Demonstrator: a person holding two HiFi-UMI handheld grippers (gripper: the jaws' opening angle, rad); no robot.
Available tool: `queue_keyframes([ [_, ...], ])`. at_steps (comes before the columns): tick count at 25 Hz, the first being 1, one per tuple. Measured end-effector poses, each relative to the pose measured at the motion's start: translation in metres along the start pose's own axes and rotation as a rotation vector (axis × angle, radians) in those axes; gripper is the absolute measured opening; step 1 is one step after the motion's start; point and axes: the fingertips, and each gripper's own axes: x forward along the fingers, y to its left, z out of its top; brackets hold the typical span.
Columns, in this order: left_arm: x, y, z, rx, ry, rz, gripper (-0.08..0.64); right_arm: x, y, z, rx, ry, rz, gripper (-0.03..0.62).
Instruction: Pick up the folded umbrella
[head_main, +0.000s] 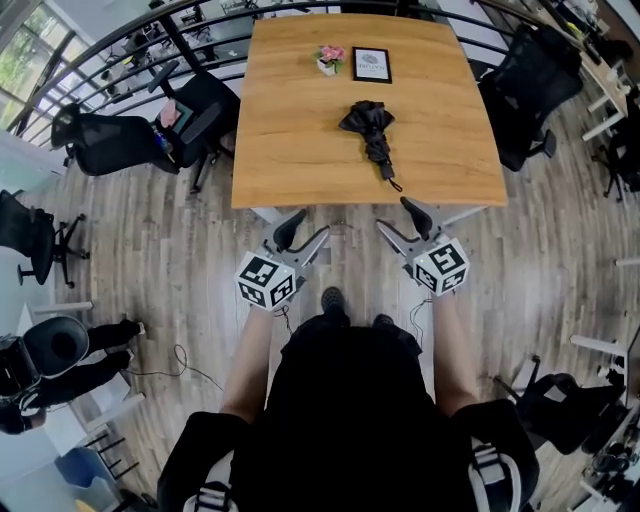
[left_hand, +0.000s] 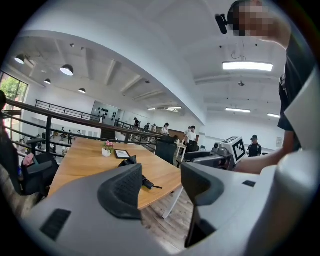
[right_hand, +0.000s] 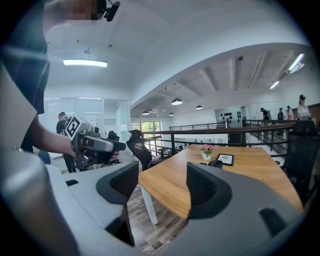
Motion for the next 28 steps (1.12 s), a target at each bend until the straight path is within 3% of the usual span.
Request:
queue_keyframes([
  [12, 0.009, 0.026, -0.001, -0.011, 0.018, -0.028, 0.264, 0.012, -0.005, -0.008, 0.023, 0.023, -0.048, 0.296],
  [28, 0.084, 0.044, 0.005, -0.011, 0.053, -0.014, 0.262, 0.036, -0.086, -0.014, 0.039, 0.036, -0.022, 0.295],
])
